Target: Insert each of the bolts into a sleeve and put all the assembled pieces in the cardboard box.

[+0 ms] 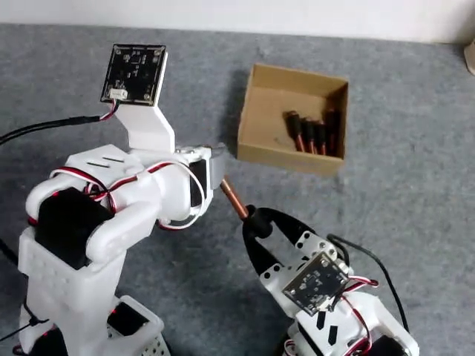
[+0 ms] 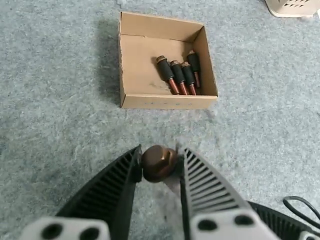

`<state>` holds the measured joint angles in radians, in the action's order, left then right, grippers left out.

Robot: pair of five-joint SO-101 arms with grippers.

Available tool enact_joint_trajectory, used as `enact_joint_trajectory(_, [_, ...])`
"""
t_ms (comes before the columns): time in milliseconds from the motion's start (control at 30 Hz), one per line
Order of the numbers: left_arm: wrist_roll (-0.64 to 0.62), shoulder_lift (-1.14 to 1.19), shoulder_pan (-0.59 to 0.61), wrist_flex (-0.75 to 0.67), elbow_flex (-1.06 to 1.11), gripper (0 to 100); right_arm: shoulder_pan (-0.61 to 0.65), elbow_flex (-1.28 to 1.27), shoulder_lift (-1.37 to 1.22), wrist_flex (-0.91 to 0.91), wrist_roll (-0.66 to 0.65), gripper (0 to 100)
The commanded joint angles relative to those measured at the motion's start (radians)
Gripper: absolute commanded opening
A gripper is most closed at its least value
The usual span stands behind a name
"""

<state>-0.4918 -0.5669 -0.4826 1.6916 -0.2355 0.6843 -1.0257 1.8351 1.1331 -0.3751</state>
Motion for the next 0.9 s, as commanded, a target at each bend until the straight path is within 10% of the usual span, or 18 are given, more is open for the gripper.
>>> enact_joint_trajectory(0, [-0.006, -0.012, -0.022, 0.005, 0.002, 1, -0.007, 0.015, 0.004, -0.033, 0.026, 0.4])
enact_joint_trajectory(867, [-0.075, -0.012, -0.064, -0.025, 0.004, 1, -0.007, 0.010, -0.101, -0.110, 0.055, 0.4])
